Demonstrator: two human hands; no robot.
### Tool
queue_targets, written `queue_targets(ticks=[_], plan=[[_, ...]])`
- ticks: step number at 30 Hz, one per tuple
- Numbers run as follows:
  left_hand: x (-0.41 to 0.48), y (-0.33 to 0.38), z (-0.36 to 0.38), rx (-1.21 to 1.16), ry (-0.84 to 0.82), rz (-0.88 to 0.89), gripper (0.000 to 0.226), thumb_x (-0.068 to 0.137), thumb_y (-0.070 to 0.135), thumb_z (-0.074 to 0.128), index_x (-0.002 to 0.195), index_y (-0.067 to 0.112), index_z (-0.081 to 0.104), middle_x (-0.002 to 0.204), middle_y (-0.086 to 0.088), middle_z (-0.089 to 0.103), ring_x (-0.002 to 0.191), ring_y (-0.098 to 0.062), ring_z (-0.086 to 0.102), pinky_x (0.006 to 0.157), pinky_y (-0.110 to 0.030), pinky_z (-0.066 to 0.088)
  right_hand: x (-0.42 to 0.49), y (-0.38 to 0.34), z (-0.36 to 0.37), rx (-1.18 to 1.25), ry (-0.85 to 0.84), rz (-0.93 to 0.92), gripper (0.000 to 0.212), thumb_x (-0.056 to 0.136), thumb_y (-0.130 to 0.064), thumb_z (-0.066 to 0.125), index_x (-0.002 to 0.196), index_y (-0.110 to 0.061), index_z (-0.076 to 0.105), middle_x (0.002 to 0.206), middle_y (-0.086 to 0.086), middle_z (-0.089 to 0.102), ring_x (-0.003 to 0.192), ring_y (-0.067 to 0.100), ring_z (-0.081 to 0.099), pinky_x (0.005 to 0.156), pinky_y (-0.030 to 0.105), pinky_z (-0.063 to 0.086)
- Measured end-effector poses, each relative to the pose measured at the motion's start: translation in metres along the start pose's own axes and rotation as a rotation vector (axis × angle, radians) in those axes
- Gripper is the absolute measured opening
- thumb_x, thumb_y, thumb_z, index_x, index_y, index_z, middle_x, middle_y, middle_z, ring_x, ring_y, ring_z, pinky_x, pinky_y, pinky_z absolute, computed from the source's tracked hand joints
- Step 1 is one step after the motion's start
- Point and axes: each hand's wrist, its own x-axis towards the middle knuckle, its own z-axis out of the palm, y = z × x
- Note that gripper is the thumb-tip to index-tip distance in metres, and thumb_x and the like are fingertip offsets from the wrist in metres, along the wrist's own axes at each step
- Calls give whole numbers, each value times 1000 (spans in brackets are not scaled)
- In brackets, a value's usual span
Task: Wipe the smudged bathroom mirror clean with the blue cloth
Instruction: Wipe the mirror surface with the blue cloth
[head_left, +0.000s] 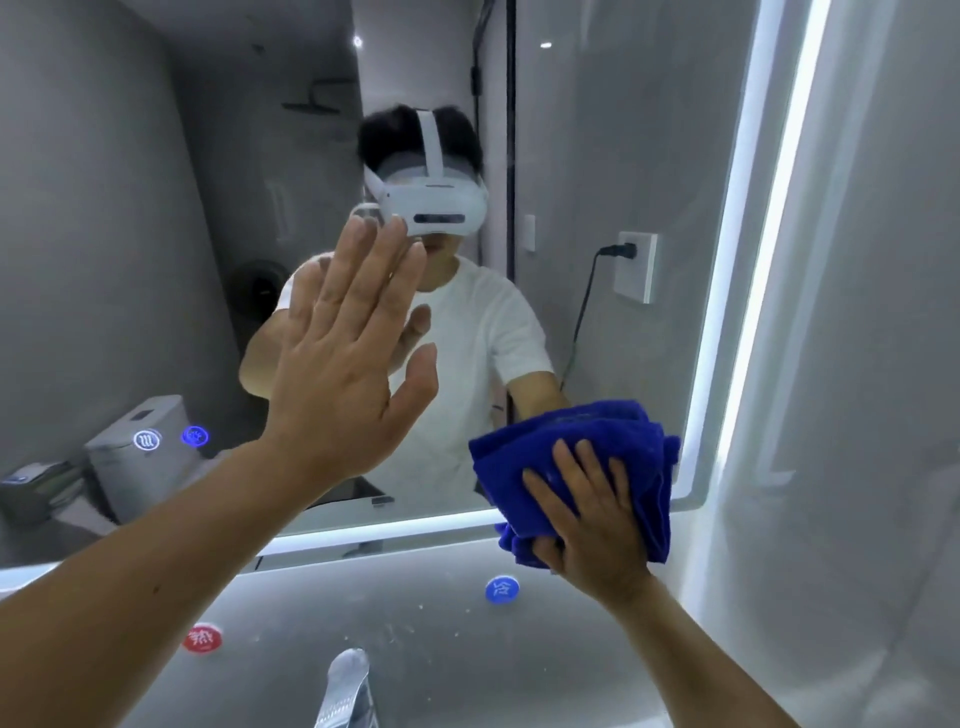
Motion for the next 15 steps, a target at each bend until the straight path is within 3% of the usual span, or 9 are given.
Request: queue_targets(ticks=[4, 8, 10, 13, 15], plan=[[-1, -3, -3, 18, 8, 5, 62, 98, 37, 28, 153, 8, 26, 162, -10, 18, 151, -27, 8, 121, -49, 7, 30, 24, -20, 75, 3, -72, 70, 88, -35, 53, 152, -26, 26, 154, 10, 29, 149, 28, 13, 119, 50, 7], [3, 0, -3, 5, 23, -2, 62, 98, 37, 28, 153, 7, 26, 162, -11, 18, 151, -27, 8, 121, -50, 8, 135, 54, -52, 129, 193, 166, 50, 95, -28, 48, 144, -15, 41, 154, 14, 31, 145, 35, 22, 118, 54, 13], [7, 2, -3, -6, 38, -5, 63, 99, 39, 26, 153, 7, 25, 162, -10, 17, 151, -28, 7, 121, -50, 7, 189, 61, -63, 119, 263, 310, 54, 90, -25, 50, 143, -14, 44, 155, 15, 32, 145, 36, 22, 118, 52, 13], [11, -1, -7, -9, 76, 7, 62, 100, 39, 26, 153, 7, 26, 162, -10, 18, 151, -29, 9, 120, -52, 9, 223, 45, -66, 91, 298, 494, 65, 84, -25, 51, 147, -17, 39, 157, 16, 27, 147, 36, 18, 118, 51, 11], [11, -7, -8, 8, 84, 6, 62, 99, 37, 29, 152, 6, 27, 161, -11, 18, 151, -30, 9, 120, -52, 9, 209, 19, -56, 63, 283, 491, 63, 91, -31, 44, 151, -17, 31, 159, 17, 23, 148, 36, 14, 119, 53, 10]])
